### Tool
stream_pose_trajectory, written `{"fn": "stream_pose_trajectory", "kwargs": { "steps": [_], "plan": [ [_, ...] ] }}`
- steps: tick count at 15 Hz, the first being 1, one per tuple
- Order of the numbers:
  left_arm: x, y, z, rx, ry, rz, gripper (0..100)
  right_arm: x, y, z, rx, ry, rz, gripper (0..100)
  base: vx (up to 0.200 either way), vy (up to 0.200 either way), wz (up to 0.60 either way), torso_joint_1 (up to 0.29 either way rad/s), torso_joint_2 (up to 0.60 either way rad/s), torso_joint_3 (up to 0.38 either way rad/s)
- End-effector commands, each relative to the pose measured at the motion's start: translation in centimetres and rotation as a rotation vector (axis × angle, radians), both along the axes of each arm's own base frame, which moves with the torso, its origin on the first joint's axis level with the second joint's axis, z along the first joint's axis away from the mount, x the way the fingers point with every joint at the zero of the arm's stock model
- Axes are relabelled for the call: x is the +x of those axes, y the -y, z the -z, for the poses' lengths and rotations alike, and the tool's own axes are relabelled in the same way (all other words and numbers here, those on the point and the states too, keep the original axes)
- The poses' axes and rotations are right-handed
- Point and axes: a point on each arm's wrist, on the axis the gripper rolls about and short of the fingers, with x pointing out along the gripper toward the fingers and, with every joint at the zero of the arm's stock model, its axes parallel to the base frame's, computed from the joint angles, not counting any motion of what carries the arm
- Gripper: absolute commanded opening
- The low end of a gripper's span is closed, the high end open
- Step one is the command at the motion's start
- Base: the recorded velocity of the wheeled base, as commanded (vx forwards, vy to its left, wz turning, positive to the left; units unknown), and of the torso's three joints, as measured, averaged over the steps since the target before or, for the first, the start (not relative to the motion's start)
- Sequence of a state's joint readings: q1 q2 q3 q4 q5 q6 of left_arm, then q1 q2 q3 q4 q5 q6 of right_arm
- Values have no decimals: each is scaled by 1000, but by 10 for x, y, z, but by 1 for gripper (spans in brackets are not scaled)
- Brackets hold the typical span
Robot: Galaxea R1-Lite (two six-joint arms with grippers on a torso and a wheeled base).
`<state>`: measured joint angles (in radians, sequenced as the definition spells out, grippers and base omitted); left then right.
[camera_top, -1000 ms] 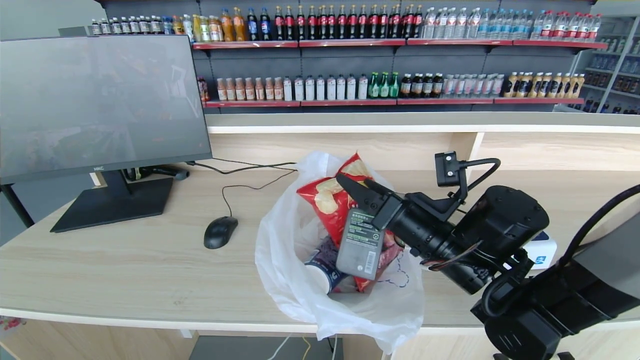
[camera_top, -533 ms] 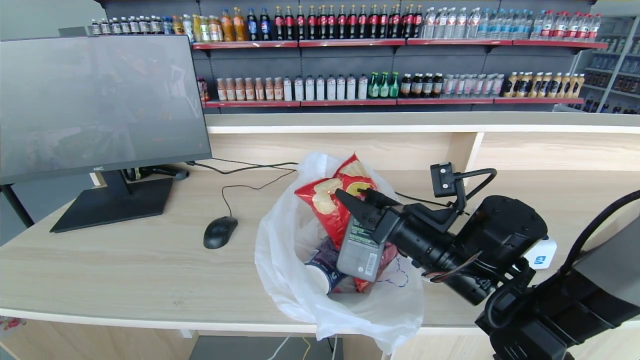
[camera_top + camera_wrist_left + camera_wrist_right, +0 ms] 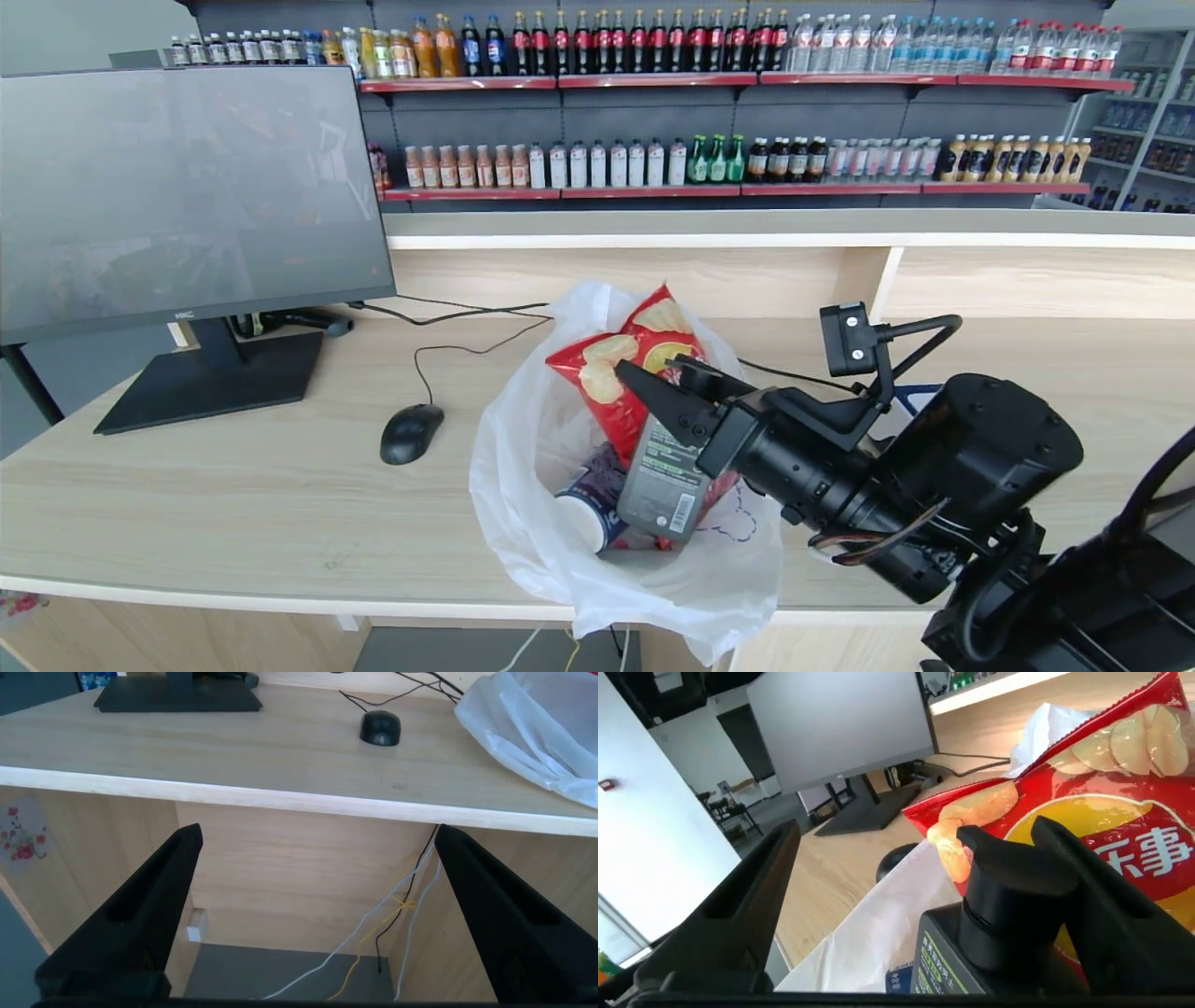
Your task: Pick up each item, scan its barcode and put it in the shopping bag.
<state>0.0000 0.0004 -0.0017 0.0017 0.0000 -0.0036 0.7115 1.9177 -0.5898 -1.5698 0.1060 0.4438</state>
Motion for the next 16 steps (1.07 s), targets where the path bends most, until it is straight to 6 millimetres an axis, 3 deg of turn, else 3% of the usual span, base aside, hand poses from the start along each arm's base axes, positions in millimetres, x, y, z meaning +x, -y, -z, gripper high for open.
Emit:
{"fn": "stream_pose_trajectory", "kwargs": {
  "steps": [1, 6, 10, 16],
  "plan": [
    [0, 0, 0, -1, 0, 0, 100, 3, -6, 11, -21, -24, -6, 100, 0, 0, 0, 0, 0, 0],
    [0, 0, 0, -3, 0, 0, 100, 24, -19, 28, -33, -42, 5, 100, 0, 0, 0, 0, 0, 0],
    [0, 0, 0, -3, 0, 0, 100, 53, 7, 17, 0, 1, 107, 100, 0, 0, 0, 0, 0, 0],
    [0, 0, 0, -3, 0, 0, 100, 64, 7, 12, 14, 34, 126, 100, 0, 0, 0, 0, 0, 0]
  ]
}}
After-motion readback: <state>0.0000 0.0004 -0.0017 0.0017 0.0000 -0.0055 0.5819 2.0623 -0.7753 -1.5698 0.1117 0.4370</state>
